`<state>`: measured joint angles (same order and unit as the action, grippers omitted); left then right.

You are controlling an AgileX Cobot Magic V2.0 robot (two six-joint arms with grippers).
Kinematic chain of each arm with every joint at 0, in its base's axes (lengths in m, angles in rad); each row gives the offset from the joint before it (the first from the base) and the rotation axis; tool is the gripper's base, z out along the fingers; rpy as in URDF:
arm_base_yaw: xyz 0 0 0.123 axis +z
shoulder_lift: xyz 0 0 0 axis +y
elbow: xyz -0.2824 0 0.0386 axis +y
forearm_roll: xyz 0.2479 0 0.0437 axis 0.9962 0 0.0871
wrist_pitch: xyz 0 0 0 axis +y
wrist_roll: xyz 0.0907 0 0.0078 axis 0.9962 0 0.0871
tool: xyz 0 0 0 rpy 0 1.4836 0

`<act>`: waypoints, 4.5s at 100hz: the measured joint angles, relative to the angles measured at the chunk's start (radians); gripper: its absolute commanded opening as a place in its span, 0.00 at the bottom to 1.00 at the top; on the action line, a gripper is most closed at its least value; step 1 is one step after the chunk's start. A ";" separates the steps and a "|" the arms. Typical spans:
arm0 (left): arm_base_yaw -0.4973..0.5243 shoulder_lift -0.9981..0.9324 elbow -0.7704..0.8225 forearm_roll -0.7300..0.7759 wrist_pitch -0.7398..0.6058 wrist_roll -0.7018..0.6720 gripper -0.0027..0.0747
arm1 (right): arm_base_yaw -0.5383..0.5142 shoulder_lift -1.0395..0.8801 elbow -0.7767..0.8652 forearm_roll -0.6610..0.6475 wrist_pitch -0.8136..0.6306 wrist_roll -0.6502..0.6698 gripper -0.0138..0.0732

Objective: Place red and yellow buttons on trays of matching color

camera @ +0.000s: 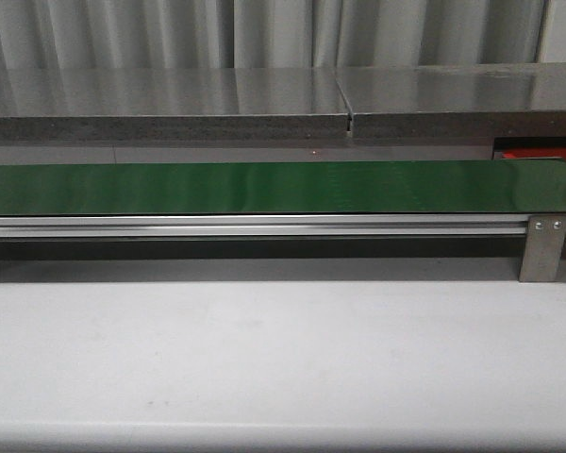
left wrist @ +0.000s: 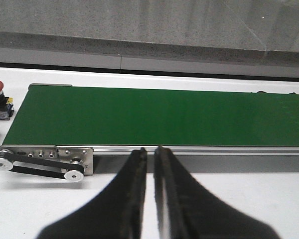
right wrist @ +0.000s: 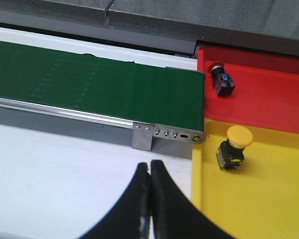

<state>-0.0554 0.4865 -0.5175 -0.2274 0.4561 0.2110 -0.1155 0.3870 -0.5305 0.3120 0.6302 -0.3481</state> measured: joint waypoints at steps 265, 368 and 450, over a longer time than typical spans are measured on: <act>0.536 1.529 -0.851 0.054 0.081 -0.124 0.64 | 0.000 0.000 0.000 0.000 0.000 -0.002 0.02; 0.337 1.255 -0.853 0.064 0.189 -0.103 0.01 | 0.000 0.000 0.004 0.000 0.002 -0.002 0.02; 0.238 1.364 -0.966 0.057 0.308 -0.071 0.86 | 0.000 0.000 0.004 0.000 0.002 -0.002 0.02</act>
<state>0.1826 1.8507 -1.4837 -0.1701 0.7639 0.1404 -0.1155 0.3870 -0.5266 0.3120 0.6318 -0.3496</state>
